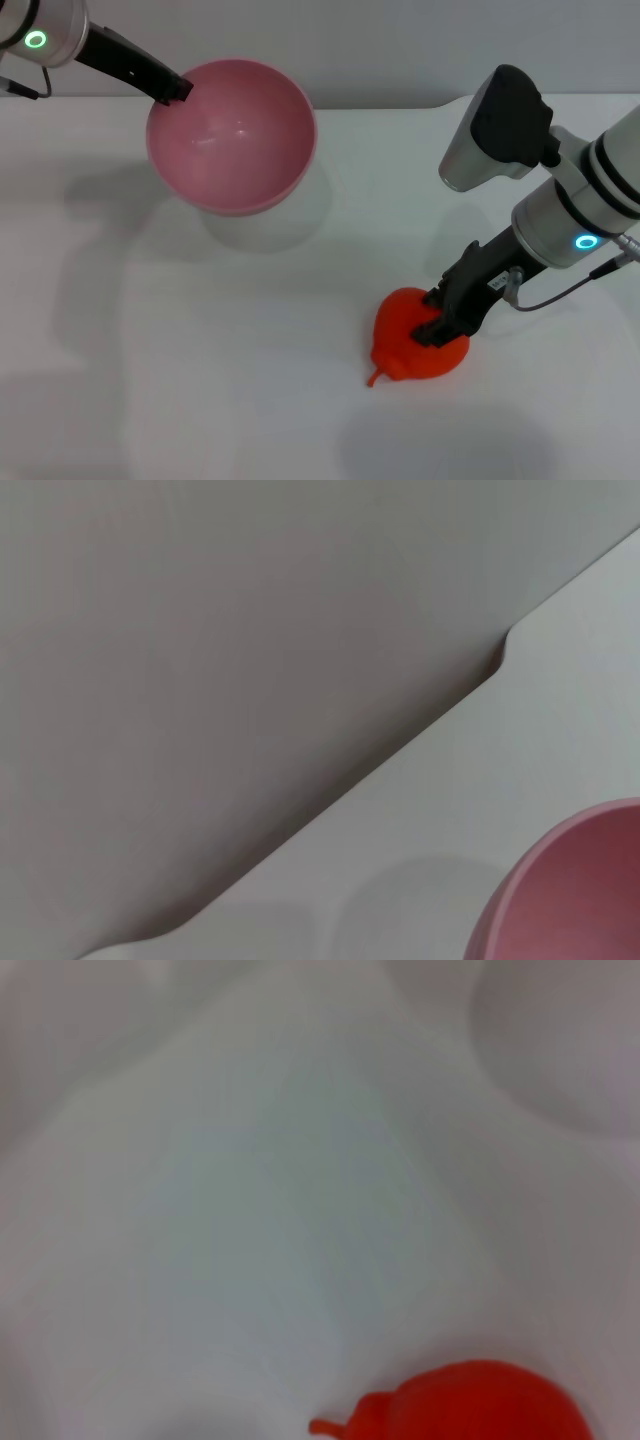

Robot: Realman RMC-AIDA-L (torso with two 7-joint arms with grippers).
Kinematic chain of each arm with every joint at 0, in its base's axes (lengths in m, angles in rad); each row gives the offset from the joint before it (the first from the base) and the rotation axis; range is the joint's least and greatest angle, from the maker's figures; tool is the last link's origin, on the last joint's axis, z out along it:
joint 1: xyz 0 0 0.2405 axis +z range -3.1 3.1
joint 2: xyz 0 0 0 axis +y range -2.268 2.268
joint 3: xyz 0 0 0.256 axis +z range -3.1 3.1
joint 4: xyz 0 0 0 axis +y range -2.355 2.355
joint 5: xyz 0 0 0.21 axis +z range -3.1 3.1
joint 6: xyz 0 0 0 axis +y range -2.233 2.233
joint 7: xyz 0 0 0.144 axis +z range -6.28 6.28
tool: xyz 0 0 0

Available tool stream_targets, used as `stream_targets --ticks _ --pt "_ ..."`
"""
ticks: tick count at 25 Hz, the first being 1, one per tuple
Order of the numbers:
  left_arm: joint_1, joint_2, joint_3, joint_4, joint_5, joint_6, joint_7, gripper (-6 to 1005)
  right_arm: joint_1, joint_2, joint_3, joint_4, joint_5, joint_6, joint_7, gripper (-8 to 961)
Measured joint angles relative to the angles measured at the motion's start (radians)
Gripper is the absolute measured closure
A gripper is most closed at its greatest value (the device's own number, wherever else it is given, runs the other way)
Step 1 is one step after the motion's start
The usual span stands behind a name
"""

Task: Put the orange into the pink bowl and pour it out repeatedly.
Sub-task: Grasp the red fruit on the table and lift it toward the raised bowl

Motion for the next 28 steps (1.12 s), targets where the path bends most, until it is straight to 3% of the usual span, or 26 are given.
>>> stream_targets --ticks 12,20,23,28 --pt "-0.002 -0.008 0.011 0.002 0.000 0.001 -0.001 953 -0.002 0.002 -0.007 0.018 0.000 0.035 0.000 465" --pt "-0.002 -0.014 0.015 0.004 0.000 0.003 -0.002 953 -0.014 0.001 0.027 -0.002 0.000 0.037 0.016 788" --pt "-0.002 -0.014 0.015 0.004 0.000 0.003 -0.002 953 -0.063 -0.004 0.089 -0.110 -0.001 0.032 0.044 868" --pt "0.000 -0.015 0.018 0.002 0.000 0.009 -0.002 953 -0.178 -0.002 0.203 -0.449 -0.001 0.023 0.090 905"
